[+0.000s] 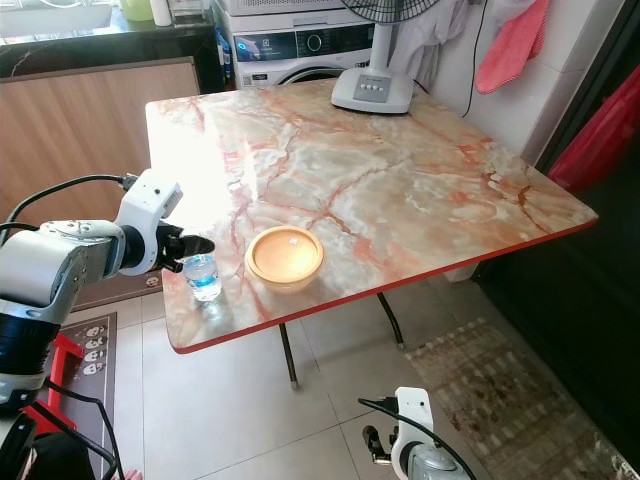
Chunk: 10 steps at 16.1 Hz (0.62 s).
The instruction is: Restocking fridge
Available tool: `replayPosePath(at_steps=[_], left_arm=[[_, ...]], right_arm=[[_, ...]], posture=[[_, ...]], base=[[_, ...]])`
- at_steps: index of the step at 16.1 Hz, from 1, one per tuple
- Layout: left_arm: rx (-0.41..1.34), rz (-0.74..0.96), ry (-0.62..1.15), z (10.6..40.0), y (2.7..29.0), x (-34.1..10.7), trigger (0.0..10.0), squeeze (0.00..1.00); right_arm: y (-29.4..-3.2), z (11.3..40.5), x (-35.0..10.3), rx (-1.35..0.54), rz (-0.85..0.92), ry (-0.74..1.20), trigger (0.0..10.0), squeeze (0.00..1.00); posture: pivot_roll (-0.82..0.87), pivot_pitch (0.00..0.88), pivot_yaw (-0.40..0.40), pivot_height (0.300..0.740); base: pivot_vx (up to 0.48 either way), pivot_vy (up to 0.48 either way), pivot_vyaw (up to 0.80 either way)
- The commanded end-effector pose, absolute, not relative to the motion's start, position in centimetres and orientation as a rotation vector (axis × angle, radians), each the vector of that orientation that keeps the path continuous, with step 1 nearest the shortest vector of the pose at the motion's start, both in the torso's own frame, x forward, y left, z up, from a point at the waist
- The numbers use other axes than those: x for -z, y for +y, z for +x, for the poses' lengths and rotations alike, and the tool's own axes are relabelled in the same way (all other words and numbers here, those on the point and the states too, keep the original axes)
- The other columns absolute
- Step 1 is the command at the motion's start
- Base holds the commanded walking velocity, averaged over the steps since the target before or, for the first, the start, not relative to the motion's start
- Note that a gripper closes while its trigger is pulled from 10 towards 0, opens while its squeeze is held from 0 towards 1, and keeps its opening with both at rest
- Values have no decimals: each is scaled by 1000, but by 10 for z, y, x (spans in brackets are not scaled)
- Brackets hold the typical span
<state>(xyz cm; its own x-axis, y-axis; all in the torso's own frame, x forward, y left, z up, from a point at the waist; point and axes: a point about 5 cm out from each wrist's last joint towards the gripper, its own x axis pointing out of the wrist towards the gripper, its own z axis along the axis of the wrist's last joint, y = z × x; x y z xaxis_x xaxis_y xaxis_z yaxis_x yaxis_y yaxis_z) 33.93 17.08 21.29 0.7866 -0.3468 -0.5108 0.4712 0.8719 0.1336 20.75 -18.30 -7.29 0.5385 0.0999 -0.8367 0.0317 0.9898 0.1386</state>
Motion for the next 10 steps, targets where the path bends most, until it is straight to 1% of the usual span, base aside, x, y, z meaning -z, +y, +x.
replayPosePath(at_steps=[1,3,5,6,8,9,10], left_arm=[[409,265,463,340,177,-219,0,0],[372,271,443,341,184,-226,0,0],[293,283,414,341,199,-237,0,0],[205,311,389,338,219,-248,0,0],[117,328,371,335,240,-258,0,0],[100,330,369,335,244,-259,0,0],[60,316,378,333,255,-257,0,0]], right_arm=[[-185,207,73,-42,139,1014,10000,0],[-185,207,73,-44,137,1013,10000,0],[-185,207,73,-46,135,1012,10000,0],[-185,208,72,-49,131,1011,10000,0],[-186,208,72,-51,123,1012,10000,0],[-186,208,72,-53,120,1012,10000,0],[-186,209,72,-62,110,1013,10000,0]], posture=[[198,0,-40,740],[201,0,-43,740],[202,0,-44,740],[203,0,-46,740],[200,0,-46,740],[200,0,-46,740],[199,0,-45,740]], base=[[0,0,0],[0,0,0],[0,0,0],[0,0,0],[0,0,0],[0,0,0],[0,0,0]])
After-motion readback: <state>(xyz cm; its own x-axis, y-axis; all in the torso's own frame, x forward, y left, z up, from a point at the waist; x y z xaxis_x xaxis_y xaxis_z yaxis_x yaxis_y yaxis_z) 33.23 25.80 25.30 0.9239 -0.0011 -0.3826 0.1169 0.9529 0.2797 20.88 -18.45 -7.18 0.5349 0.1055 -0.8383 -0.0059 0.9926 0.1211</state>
